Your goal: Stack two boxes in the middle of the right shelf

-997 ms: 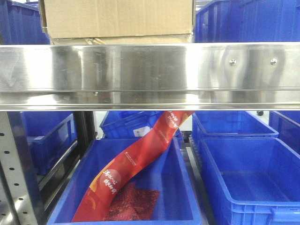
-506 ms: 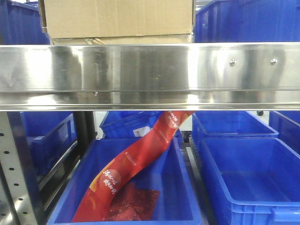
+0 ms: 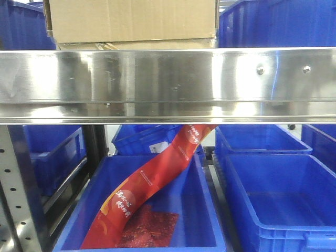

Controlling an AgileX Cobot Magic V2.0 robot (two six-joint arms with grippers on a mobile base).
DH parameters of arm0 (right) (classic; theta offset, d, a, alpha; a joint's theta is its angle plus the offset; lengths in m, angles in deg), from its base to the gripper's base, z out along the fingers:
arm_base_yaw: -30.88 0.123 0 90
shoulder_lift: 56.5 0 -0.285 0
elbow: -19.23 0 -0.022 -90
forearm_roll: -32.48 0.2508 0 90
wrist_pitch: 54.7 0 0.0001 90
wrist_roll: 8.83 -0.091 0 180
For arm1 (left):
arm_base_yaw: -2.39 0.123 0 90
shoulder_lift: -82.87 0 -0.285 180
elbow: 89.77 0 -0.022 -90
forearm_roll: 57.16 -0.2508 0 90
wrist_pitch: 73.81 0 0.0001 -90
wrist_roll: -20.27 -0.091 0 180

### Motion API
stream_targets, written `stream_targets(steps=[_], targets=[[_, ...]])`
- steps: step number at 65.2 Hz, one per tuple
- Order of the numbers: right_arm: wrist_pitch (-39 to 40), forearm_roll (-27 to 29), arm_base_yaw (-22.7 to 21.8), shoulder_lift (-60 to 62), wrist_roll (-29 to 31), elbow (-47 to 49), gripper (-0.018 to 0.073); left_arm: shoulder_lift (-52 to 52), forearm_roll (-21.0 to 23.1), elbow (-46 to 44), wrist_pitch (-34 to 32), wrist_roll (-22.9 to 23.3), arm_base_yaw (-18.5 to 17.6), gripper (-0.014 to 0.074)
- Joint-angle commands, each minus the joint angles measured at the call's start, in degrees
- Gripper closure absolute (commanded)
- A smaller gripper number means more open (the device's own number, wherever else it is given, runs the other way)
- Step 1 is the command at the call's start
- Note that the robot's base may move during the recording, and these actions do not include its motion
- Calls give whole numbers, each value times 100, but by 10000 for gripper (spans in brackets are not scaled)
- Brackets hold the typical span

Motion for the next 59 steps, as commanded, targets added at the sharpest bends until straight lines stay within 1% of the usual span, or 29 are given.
stream_targets(steps=[1,11,21,59], targets=[[-156,-77,-40,199,-35,-45,721,28,15,14,-79,26,18,708],[-71,-96,-40,199,-35,-45,721,31,15,14,-87,26,18,708],[245,-96,-40,199,-35,-45,721,31,15,14,-77,26,18,708],[245,-96,-40,199,-35,-45,721,31,15,26,-77,26,18,708]])
